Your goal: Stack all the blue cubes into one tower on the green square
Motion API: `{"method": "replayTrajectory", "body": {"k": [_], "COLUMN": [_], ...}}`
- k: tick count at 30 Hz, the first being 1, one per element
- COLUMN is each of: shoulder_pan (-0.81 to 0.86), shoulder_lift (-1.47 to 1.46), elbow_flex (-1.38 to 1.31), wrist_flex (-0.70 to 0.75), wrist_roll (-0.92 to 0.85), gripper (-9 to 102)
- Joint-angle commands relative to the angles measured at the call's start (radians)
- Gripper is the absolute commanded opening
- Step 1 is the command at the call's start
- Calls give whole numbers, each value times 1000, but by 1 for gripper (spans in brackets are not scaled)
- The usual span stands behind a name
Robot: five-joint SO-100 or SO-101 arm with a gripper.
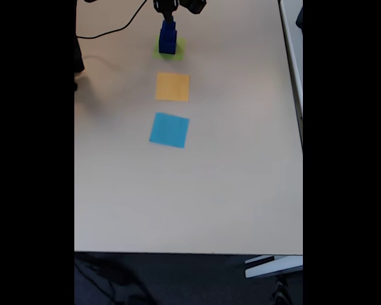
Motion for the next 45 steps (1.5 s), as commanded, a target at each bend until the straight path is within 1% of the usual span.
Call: {"method": "replayTrajectory", "body": {"k": [1, 11, 30, 34, 45], "shoulder_pan": [-17, -20, 26, -2, -117], "shoulder_lift": [86, 83, 124, 97, 115], "elbow_flex": [-32, -32, -46, -183, -175], "wrist_flex": [-2, -5, -2, 112, 118], "wrist_roll": [12, 17, -37, 15, 206], "gripper": [0, 0, 0, 0, 0]}}
